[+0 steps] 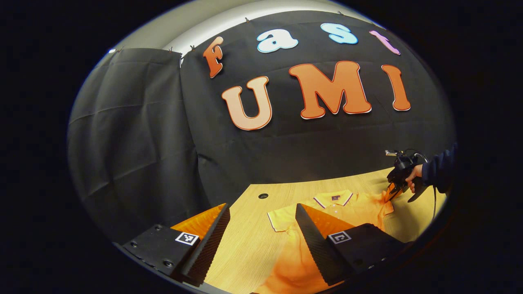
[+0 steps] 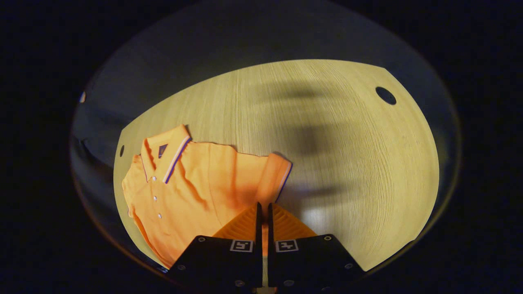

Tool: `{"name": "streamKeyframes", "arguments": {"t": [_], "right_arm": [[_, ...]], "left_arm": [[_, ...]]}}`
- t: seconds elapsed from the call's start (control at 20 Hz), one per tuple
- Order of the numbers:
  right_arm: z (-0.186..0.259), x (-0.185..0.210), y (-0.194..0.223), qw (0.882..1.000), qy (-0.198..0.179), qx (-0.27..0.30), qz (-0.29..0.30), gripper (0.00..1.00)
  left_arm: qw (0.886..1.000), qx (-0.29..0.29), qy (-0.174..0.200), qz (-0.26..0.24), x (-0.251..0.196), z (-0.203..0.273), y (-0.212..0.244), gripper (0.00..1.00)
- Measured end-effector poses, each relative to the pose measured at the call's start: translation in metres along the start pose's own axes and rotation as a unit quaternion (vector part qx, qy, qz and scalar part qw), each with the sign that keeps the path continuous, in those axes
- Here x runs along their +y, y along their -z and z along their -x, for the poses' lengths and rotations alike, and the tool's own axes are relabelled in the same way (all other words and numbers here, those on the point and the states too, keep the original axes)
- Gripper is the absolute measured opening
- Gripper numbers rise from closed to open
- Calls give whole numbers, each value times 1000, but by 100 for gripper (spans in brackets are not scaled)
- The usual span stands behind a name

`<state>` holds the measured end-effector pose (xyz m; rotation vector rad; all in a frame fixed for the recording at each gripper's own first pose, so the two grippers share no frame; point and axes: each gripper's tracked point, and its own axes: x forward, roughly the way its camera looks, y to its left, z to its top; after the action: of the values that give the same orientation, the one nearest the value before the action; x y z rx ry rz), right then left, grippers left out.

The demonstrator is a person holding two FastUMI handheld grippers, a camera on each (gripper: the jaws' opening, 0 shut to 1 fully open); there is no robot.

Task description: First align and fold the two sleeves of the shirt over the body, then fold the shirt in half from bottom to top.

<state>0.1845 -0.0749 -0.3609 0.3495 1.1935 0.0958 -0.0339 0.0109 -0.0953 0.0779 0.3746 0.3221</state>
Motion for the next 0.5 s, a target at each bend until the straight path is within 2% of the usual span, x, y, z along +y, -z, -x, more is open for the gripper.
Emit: {"name": "streamKeyframes", "arguments": {"t": [0.15, 0.35, 0.5], "right_arm": [[12, 20, -3, 1000, -11, -12, 24, 6], [22, 65, -4, 998, -46, -17, 47, 5], [27, 109, -1, 994, -104, -2, 14, 5]], "left_arm": [[1000, 5, 1, 1, -3, -2, 5, 99], [1000, 9, 2, 0, -5, 0, 6, 100], [1000, 11, 0, 3, 0, -1, 7, 99]]}}
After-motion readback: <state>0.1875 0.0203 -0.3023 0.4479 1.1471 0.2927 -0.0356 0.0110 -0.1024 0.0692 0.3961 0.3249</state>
